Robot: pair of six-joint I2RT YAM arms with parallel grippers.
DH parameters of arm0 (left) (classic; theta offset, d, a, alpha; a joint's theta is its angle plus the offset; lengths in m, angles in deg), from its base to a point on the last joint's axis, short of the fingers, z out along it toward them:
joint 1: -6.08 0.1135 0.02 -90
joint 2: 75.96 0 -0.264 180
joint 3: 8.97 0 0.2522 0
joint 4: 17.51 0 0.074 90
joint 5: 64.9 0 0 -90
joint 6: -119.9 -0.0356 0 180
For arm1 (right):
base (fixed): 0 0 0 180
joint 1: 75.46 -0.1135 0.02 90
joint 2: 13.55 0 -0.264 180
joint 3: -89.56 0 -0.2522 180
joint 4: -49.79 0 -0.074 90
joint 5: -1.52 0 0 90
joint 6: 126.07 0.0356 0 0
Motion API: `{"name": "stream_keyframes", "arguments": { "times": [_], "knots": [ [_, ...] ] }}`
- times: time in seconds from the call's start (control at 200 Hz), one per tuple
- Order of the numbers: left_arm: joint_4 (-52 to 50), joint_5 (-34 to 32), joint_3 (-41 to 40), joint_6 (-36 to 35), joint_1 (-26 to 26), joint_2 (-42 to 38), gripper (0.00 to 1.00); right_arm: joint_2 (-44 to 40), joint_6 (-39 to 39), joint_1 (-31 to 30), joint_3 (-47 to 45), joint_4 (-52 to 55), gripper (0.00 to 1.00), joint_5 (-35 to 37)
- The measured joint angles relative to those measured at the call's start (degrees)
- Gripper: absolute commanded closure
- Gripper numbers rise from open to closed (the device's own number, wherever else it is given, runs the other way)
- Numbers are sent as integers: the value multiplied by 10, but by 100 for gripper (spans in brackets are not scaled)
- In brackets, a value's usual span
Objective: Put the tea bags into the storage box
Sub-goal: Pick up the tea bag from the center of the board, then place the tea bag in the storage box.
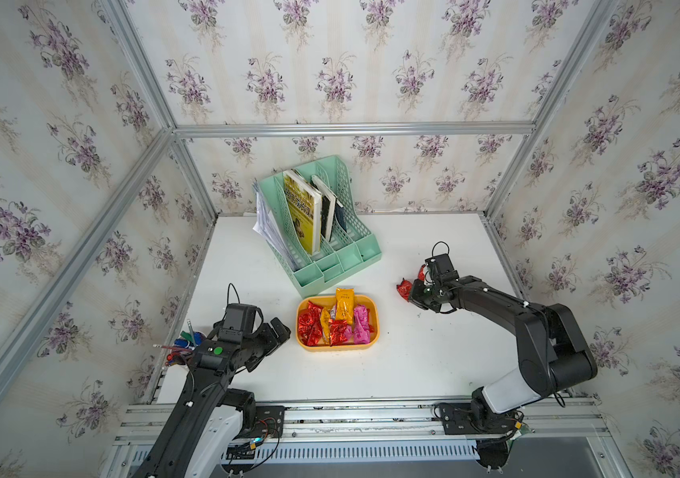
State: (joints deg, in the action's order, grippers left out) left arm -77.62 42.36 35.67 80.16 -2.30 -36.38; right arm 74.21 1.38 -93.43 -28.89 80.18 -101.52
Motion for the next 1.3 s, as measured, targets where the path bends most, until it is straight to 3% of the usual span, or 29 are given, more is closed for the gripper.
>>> {"name": "stream_keyframes", "arguments": {
  "times": [0.23,0.415,0.575,0.694,0.844,1.299],
  "knots": [
    [-21,10,4,-17,0,-1,1,-106,21,-47,-40,15,100,4],
    [-26,20,7,-39,0,11,1,-173,65,-201,-32,37,100,40],
    [-38,39,13,-61,0,22,1,-183,120,-320,-4,53,100,98],
    [-40,46,19,-73,0,32,1,-145,144,-401,43,66,100,127],
    [-41,55,28,-83,0,40,1,-72,164,-452,102,77,100,156],
    [-66,54,42,-92,0,10,1,189,114,-460,368,134,100,181]
  ]
}}
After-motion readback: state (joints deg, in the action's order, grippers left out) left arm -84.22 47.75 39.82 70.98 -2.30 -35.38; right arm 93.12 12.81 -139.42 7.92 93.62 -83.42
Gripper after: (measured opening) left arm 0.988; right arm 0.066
